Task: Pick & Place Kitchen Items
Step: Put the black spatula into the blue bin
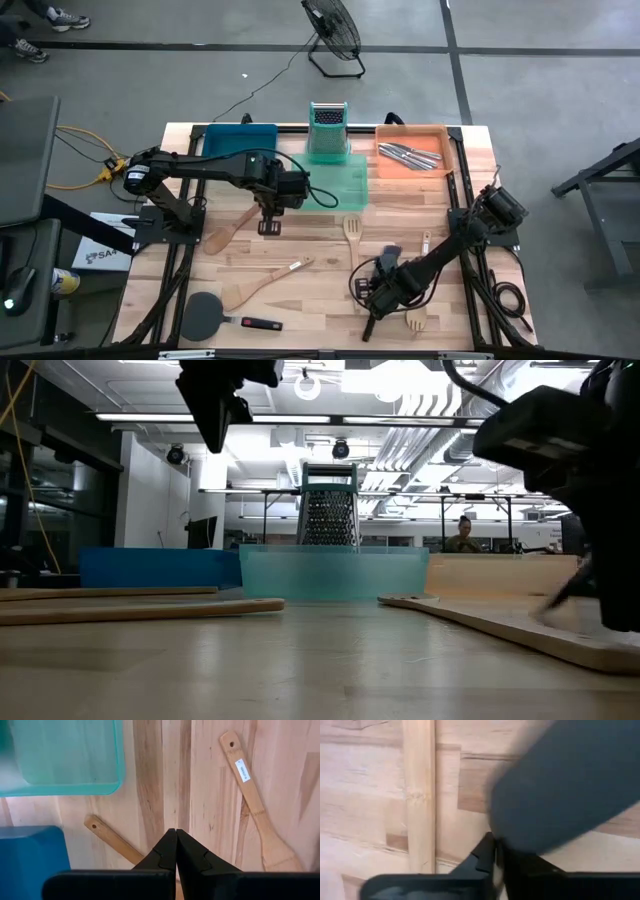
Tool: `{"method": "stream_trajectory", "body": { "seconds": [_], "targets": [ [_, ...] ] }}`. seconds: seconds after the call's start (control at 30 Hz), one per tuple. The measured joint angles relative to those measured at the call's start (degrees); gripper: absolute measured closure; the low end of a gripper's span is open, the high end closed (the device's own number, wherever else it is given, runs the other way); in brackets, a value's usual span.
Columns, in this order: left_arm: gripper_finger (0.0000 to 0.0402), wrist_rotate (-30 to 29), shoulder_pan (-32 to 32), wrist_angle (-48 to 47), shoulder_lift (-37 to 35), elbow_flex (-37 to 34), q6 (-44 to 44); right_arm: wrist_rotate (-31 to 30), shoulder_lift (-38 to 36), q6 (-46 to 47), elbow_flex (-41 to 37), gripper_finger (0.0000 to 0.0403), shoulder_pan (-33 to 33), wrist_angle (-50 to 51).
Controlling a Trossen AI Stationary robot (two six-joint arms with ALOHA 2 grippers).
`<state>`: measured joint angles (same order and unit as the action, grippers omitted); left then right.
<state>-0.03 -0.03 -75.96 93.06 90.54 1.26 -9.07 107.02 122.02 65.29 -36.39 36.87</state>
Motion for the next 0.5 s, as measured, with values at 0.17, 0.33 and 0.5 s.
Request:
{"method": "stream_trajectory", "body": {
  "seconds": [0.17, 0.33, 0.5],
  "targets": [
    [0.0402, 0.72, 0.00, 0.09, 0.00, 0.00, 0.02, 0.43, -0.28, -3.33, 3.00, 0.0399, 0.17, 2.22],
    [0.0402, 0.72, 0.00, 0.17, 0.00, 0.00, 0.07, 0.10, -2.00, -6.47, 7.06, 0.0399, 0.31, 8.75],
    [0.0402, 0.97, 0.00, 2.80, 0.00, 0.00, 0.40, -3.04, -6.55, -9.42, 9.29, 0.0399, 1.06, 15.32]
  ]
}}
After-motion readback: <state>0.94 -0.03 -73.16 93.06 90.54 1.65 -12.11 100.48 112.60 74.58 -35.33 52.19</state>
